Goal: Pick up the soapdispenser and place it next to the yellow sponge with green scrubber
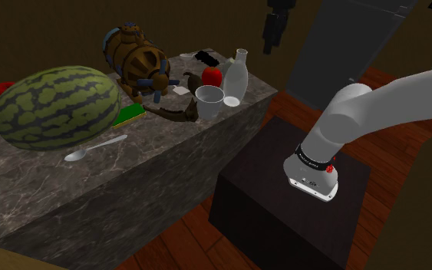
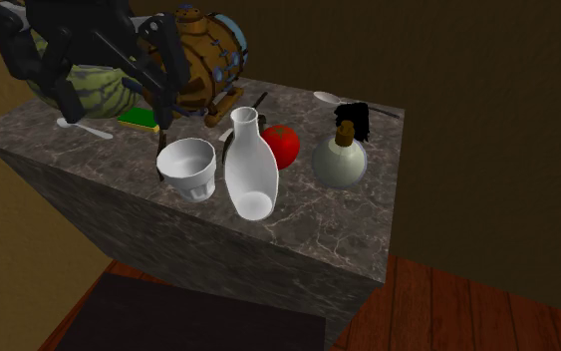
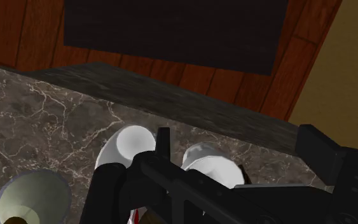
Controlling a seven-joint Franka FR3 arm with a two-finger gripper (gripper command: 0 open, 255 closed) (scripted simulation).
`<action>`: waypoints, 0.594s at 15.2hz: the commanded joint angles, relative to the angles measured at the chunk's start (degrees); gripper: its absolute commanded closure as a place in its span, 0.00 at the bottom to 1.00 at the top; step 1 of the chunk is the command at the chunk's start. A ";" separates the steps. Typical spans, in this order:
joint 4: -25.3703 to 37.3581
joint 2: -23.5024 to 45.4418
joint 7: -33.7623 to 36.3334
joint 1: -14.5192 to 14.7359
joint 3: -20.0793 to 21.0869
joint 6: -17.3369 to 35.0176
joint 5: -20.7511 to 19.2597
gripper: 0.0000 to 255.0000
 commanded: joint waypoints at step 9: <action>2.03 11.78 -7.19 -2.49 -5.93 10.49 -4.04 0.00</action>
